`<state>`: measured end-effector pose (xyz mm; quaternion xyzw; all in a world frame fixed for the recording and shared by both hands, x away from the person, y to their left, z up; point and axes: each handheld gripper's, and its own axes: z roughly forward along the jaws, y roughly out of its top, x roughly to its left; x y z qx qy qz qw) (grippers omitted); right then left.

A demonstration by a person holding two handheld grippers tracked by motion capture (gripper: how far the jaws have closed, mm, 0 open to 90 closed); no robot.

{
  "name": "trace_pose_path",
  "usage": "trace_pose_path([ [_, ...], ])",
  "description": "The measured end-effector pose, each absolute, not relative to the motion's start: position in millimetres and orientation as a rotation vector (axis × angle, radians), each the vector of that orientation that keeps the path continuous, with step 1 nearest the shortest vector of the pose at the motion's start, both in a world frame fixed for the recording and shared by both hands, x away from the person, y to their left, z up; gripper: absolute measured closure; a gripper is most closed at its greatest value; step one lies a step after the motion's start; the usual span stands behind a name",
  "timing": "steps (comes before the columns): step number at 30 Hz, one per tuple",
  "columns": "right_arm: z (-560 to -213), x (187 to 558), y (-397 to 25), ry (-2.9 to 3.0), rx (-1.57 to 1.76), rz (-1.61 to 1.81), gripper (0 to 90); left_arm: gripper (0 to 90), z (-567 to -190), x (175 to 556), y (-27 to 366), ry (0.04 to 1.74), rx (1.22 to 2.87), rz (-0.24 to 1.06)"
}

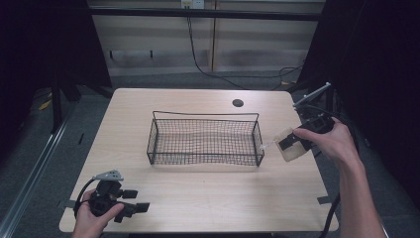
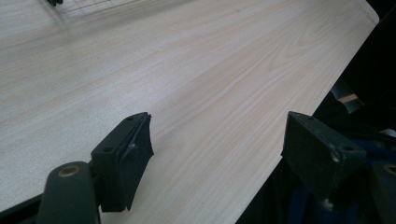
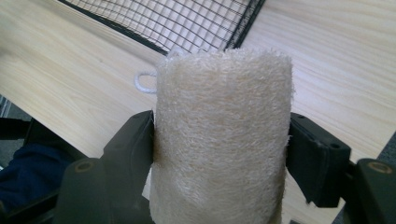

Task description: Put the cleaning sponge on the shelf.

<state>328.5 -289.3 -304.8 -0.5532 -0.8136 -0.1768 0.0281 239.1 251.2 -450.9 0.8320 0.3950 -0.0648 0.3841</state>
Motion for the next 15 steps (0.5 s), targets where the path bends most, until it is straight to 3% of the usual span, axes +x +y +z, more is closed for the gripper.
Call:
trace_pose_path([
  [15,-298,346,-251,-2.532,-1.650,-0.524,29.4,23.7,-451,239,251,1.008,2.116,-0.167],
])
